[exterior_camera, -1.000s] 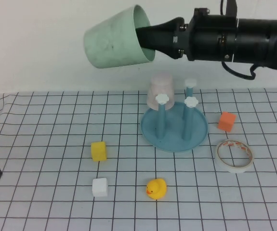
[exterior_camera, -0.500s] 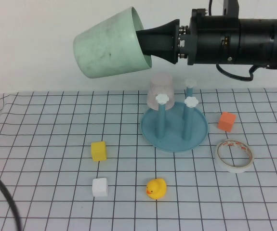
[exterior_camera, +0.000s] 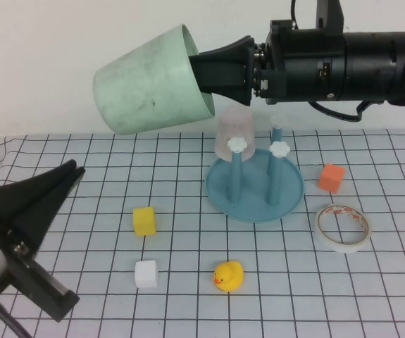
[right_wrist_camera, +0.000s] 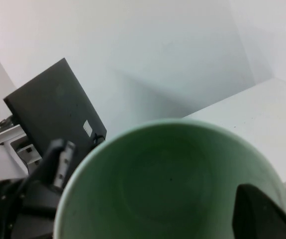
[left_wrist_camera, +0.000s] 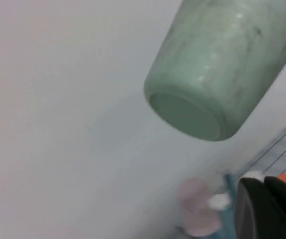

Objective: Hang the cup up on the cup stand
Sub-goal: Adjust the cup with two arms

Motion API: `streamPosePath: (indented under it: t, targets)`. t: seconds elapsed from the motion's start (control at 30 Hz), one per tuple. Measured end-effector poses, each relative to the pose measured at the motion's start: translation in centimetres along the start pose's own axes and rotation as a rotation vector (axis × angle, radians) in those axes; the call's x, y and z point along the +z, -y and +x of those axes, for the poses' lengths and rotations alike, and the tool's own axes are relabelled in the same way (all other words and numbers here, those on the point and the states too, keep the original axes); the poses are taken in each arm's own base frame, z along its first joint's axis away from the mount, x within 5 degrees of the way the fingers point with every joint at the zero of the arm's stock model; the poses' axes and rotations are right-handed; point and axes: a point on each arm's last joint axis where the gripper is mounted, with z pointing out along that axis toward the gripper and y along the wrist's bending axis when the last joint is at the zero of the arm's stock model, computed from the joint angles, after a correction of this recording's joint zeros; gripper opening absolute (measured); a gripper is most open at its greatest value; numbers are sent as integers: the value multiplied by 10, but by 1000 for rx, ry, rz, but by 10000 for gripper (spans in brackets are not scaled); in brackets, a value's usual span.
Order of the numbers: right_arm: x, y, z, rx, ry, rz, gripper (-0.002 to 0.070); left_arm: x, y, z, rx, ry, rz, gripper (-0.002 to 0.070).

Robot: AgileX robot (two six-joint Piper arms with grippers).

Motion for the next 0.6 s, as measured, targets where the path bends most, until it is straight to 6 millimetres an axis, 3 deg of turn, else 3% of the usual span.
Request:
streamPosePath:
  t: [0.27, 0.6]
  targets:
    - [3, 0, 1, 0, -1, 12, 20, 0, -4, -1, -902, 27, -35, -1]
    - [20, -1, 5, -1, -2, 98, 20, 23, -1, -3, -1520, 160, 147, 22]
